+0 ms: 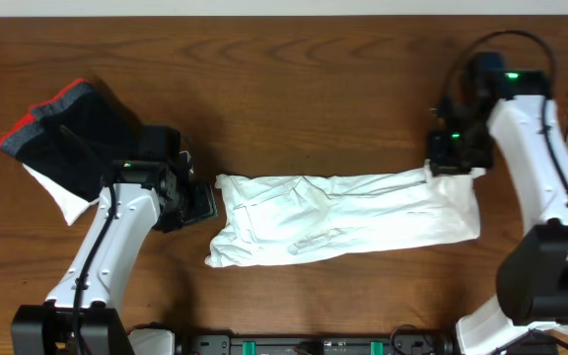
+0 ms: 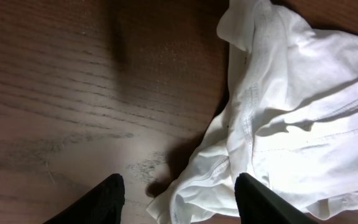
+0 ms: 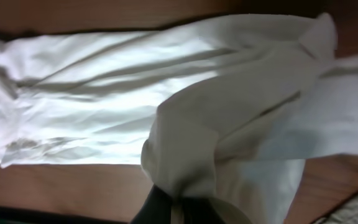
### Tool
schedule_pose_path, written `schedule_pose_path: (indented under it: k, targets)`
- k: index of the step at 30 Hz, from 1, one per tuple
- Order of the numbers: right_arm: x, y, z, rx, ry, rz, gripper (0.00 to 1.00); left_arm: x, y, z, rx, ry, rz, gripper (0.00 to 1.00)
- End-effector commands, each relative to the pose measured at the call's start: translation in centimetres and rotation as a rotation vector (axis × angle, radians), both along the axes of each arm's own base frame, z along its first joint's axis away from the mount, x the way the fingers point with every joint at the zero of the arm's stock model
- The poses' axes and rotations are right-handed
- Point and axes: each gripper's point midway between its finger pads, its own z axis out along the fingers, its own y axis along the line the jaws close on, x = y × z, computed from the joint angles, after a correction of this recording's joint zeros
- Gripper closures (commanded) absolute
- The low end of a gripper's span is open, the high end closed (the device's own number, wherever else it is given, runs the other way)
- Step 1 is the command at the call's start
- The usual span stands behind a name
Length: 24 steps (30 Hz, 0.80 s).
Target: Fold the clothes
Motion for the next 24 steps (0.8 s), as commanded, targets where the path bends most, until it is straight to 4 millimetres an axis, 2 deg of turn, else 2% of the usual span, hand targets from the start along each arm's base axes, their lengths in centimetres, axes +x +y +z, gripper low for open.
schedule_pose_path:
  k: [1, 8, 16, 21, 24]
  targets:
    - [-0.4, 2.1, 0.0, -0.023, -0.007, 0.009, 0.99, 0.5, -0.2, 0.6, -0.011, -0.019, 0.001, 0.41]
    - [-2.1, 5.6, -2.3, -0.038, 0.020, 0.091, 0.99, 0.5, -0.2, 0.6, -0.011, -0.020, 0.001, 0.41]
    - [-4.6, 8.1, -5.6, -0.050, 0.055, 0.180, 0.98, 0.5, -0.2, 0.6, -0.011, -0.020, 0.001, 0.41]
    - [-5.7, 9.5, -7.2, -0.051, 0.047, 0.240, 0.92, 0.5, -0.2, 0.6, -0.011, -0.023, 0.001, 0.41]
    - [-5.0, 10.0, -7.5, -0.058, 0.006, 0.258, 0.84, 0.6, -0.2, 0.6, -0.011, -0.024, 0.001, 0.41]
